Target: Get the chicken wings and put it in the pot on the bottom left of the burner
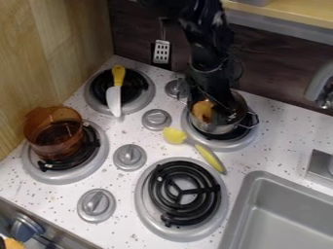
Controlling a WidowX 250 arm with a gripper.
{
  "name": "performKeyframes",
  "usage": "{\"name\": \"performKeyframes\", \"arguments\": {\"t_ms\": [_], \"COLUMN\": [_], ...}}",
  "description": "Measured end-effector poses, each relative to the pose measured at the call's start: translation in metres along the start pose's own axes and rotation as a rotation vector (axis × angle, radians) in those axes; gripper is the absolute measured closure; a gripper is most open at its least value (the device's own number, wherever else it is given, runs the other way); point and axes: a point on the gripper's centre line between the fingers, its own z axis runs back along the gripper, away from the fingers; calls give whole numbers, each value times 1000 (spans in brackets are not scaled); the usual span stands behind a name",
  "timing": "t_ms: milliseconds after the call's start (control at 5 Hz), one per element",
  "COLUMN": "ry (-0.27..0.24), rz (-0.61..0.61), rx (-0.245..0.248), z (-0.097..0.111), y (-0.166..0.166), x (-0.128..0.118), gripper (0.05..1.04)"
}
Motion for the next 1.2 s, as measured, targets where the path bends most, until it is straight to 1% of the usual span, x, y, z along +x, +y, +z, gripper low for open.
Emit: {"name": "performKeyframes", "arguments": {"t_ms": [200,600,1000,1200], "ry": [-35,-47,-53,-68], "rz": [7,-16,-42,-35], "rx": [5,14,22,11], "z": [-6,-14,-40,-50], "y": [5,12,22,26], "x": [8,24,31,36], "gripper": [84,84,84,84]}}
